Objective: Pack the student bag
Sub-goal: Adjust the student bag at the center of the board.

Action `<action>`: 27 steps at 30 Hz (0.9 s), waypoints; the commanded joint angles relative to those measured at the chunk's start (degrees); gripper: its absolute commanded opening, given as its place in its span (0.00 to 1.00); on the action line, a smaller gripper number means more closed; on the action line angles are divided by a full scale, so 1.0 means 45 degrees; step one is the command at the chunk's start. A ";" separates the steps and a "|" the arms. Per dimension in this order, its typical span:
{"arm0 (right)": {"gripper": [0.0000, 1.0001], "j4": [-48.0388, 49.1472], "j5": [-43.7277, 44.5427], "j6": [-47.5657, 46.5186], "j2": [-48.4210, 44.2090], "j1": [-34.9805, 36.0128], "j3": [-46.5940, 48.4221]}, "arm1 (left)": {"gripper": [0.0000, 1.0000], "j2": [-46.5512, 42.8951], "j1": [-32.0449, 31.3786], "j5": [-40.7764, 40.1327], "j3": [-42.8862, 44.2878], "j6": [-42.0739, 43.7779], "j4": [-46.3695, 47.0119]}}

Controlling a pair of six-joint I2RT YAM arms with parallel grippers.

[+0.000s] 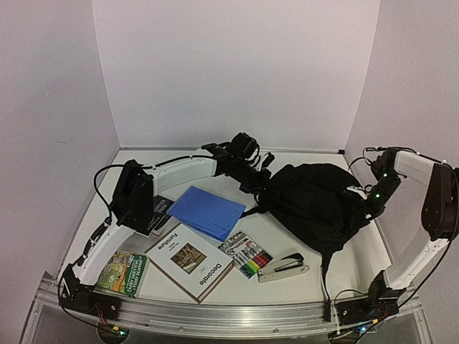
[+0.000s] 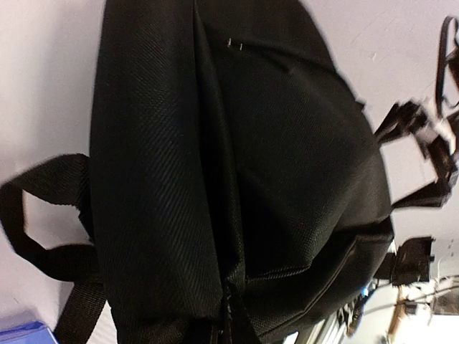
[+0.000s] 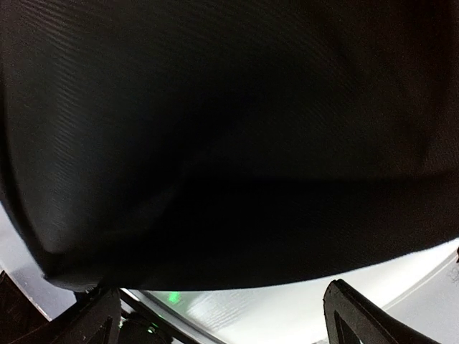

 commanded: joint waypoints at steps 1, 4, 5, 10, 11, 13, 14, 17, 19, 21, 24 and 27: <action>0.98 -0.0170 -0.1860 0.0908 0.0049 0.1626 0.0966 | 0.02 -0.1142 0.0423 -0.1876 0.1023 -0.0410 0.3068; 0.98 0.0630 -0.2553 0.1870 0.0137 0.3353 0.1606 | 0.09 -0.1117 0.1411 -0.2858 0.0666 -0.1778 0.4064; 0.98 0.0859 -0.2800 0.2123 0.0227 0.3755 0.1942 | 0.13 -0.1012 0.1838 -0.3000 0.0641 -0.2361 0.4353; 0.98 0.1061 -0.3450 0.3073 0.0973 0.3999 0.4563 | 0.41 -0.0367 0.3669 -0.2685 0.1149 -0.4252 0.4372; 0.98 0.1054 -0.3485 0.3217 0.1087 0.3743 0.5059 | 0.49 -0.0467 0.3745 -0.2682 0.1191 -0.3999 0.4073; 0.98 0.1041 -0.3448 0.3425 0.1536 0.3098 0.5915 | 0.64 -0.1038 0.3713 -0.2805 0.0852 -0.3310 0.3402; 0.98 0.1023 -0.3203 0.3510 0.1848 0.2788 0.6279 | 0.67 -0.1386 0.3647 -0.2691 0.0396 -0.3024 0.3096; 0.98 0.1175 -0.1937 0.3658 0.2901 0.1942 0.7246 | 0.74 -0.2592 0.3066 -0.2441 -0.1399 -0.1896 0.2130; 0.98 0.1317 -0.1269 0.3967 0.3906 0.1374 0.8079 | 0.79 -0.3316 0.2387 -0.2526 -0.2430 -0.0956 0.1295; 0.98 0.1372 -0.0802 0.4434 0.5011 0.0818 0.9239 | 0.81 -0.3649 0.1691 -0.2410 -0.3139 -0.0297 0.0394; 0.98 0.1414 0.0004 0.4815 0.6518 0.0249 1.1056 | 0.81 -0.3750 0.0860 -0.1653 -0.3987 -0.0044 -0.0074; 0.98 0.1508 0.0961 0.4831 0.7806 0.0154 1.2349 | 0.82 -0.3370 0.0034 -0.1001 -0.4059 0.0413 -0.0216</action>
